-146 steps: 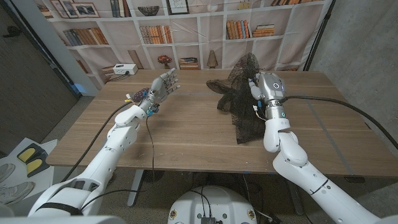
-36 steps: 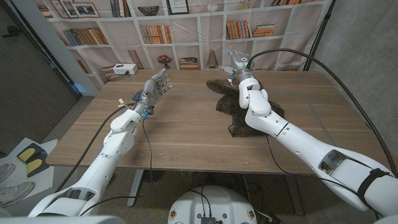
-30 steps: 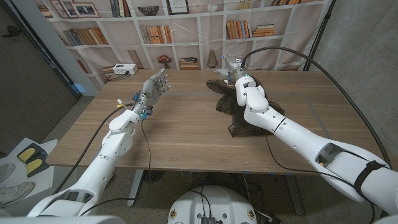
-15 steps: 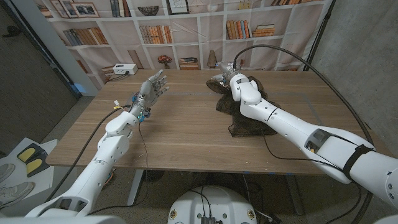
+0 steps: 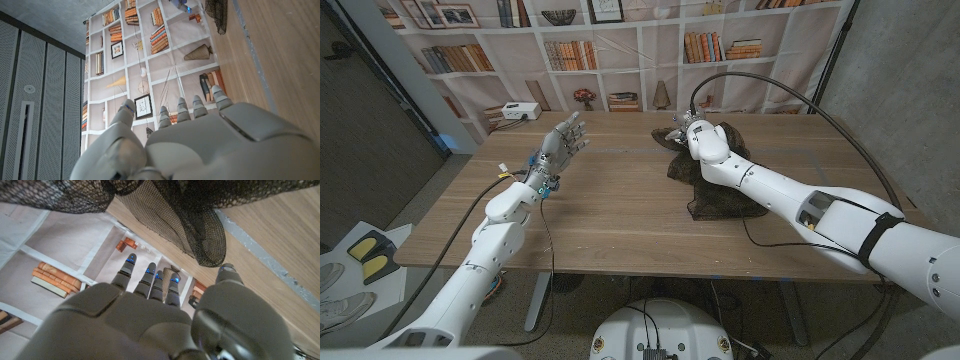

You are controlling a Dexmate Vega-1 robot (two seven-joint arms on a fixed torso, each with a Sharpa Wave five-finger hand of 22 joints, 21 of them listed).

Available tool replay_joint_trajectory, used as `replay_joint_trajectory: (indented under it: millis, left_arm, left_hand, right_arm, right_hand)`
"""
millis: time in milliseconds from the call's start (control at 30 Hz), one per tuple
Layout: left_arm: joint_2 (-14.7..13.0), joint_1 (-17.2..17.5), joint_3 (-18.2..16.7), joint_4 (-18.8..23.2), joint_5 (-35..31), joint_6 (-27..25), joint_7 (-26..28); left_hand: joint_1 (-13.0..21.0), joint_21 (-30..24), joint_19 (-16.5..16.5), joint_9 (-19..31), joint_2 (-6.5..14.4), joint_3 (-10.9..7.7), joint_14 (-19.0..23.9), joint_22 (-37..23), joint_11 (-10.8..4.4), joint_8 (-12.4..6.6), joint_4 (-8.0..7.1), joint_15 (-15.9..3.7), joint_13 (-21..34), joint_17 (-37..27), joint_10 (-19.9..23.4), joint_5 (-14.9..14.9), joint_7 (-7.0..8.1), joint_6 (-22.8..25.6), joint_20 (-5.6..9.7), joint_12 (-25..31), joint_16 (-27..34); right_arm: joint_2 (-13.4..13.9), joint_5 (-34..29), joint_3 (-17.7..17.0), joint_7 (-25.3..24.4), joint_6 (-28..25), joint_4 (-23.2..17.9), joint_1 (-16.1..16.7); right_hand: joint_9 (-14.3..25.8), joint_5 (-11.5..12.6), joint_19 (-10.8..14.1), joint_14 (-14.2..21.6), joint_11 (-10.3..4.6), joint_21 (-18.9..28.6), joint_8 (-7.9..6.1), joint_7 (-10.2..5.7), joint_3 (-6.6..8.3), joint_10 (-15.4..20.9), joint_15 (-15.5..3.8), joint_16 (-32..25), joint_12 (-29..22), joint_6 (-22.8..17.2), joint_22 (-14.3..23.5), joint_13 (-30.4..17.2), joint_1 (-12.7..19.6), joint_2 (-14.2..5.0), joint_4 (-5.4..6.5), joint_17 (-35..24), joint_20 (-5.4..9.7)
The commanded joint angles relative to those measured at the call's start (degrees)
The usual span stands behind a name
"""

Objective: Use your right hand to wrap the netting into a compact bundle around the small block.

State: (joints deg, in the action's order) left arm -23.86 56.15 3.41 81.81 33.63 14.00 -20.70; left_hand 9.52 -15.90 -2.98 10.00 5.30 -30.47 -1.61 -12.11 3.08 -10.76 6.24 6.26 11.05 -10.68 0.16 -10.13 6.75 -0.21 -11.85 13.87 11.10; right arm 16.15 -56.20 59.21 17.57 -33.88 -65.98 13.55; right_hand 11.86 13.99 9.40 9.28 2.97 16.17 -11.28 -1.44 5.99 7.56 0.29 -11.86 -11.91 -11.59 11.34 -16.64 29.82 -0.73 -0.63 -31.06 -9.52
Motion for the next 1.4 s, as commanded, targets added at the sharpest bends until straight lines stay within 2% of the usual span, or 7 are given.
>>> replay_joint_trajectory:
  millis: [33, 567, 633, 767, 967, 1100, 1400]
  left_arm:
    - [-0.46, 1.24, -0.14, 1.81, 0.17, 0.4, 0.54]
    - [-0.78, 1.88, -0.54, 2.29, 0.51, 0.2, 1.09]
    - [-0.84, 2.13, -0.75, 2.46, 0.59, 0.1, 1.37]
    - [-0.96, 2.12, -0.8, 2.42, 0.62, -0.01, 1.38]
    - [-0.99, 1.71, -0.71, 1.92, 0.7, -0.3, 1.24]
    - [-0.98, 1.28, -0.55, 1.41, 0.68, -0.51, 1.06]
    - [-0.81, -0.36, 0.09, -0.3, 0.69, -0.94, -0.03]
  left_hand:
    - [-0.48, 0.04, 0.41, 0.28, 0.09, -0.4, 0.37, -0.21, -0.37, -0.09, 0.05, 0.18, 0.3, -0.11, -0.07, -0.11, 0.22, 0.47, -0.4, -0.24, 0.35]
    - [-0.5, 0.04, 0.48, 0.28, 0.08, -0.45, 0.44, -0.21, -0.6, -0.01, 0.09, 0.12, 0.33, -0.1, -0.26, -0.11, 0.31, 0.38, -0.4, -0.42, 0.3]
    - [-0.5, 0.04, 0.49, 0.28, 0.08, -0.46, 0.46, -0.21, -0.48, -0.02, 0.1, 0.13, 0.33, -0.1, -0.24, -0.12, 0.31, 0.42, -0.4, -0.43, 0.29]
    - [-0.5, 0.04, 0.51, 0.28, 0.09, -0.47, 0.46, -0.21, -0.45, -0.03, 0.11, 0.13, 0.34, -0.1, -0.24, -0.12, 0.24, 0.45, -0.4, -0.45, 0.28]
    - [-0.49, 0.04, 0.54, 0.28, 0.12, -0.51, 0.49, -0.21, -0.45, -0.02, 0.12, 0.08, 0.34, -0.1, -0.28, -0.13, 0.23, 0.44, -0.4, -0.49, 0.26]
    - [-0.48, 0.04, 0.55, 0.28, 0.14, -0.53, 0.49, -0.21, -0.48, 0.0, 0.13, 0.12, 0.35, -0.09, -0.27, -0.14, 0.25, 0.41, -0.41, -0.51, 0.25]
    - [-0.46, 0.06, 0.56, 0.28, 0.18, -0.59, 0.51, -0.21, -0.48, 0.02, 0.16, 0.12, 0.36, -0.09, -0.3, -0.15, 0.2, 0.39, -0.41, -0.58, 0.22]
  right_arm:
    - [-2.04, -1.14, 3.79, 8.65, -1.92, 6.64, -3.47]
    - [-7.58, 4.58, 4.06, 3.76, 0.29, 18.27, -5.48]
    - [-8.33, 6.8, 3.09, 2.05, 1.79, 19.98, -5.54]
    - [-8.34, 8.51, 2.85, -1.73, 2.6, 20.03, -4.87]
    - [-5.92, 7.47, 3.65, -11.31, 4.08, 16.19, -2.13]
    - [-4.98, 7.54, 2.94, -16.08, 4.21, 14.66, -0.75]
    - [-1.27, 11.79, -5.2, -34.12, 5.36, 6.02, 6.76]
  right_hand:
    - [0.33, 0.41, -0.48, -0.32, 0.1, -0.16, -0.61, -0.07, -0.23, -0.45, 0.07, 0.04, -0.09, -1.07, 0.13, -0.22, -0.49, -0.21, 0.14, -0.08, -0.26]
    - [0.28, 1.36, 0.69, 2.05, -0.49, 0.17, -2.0, -1.36, 0.65, 1.83, -1.27, -1.51, -1.42, -5.7, 0.22, -0.34, -1.81, -4.33, 1.63, -0.24, 0.45]
    - [0.21, 1.49, 0.6, 2.26, -3.49, 0.07, -2.14, -1.55, 0.79, 3.3, -1.62, -1.59, -1.96, -6.84, 0.21, -0.3, -1.97, -5.03, 1.81, -0.09, 0.6]
    - [0.05, 2.19, 1.62, 5.27, -5.0, 0.33, -3.14, -2.15, 2.21, 7.76, -3.18, -2.65, -3.48, -10.97, 0.17, -0.06, 0.55, -6.61, 0.38, 0.34, 1.62]
    - [-0.37, 3.49, 8.69, 17.82, -8.24, 2.52, -7.63, -4.22, 6.76, 24.19, -8.91, -8.11, -9.67, -29.14, -0.08, -0.04, 10.92, -8.28, -6.38, -0.42, 4.69]
    - [0.05, 3.71, 10.75, 22.89, -9.28, 3.07, -12.16, -3.88, 9.63, 33.72, -11.13, -10.91, -14.67, -41.5, -0.14, -1.27, 17.55, -9.55, -8.76, -2.49, 6.28]
    - [1.9, 3.09, 11.91, 27.01, -7.61, 3.43, -16.57, -0.51, 11.27, 37.51, -11.64, -11.47, -17.34, -47.55, -0.15, -2.57, 18.65, -9.92, -7.02, -3.04, 6.19]
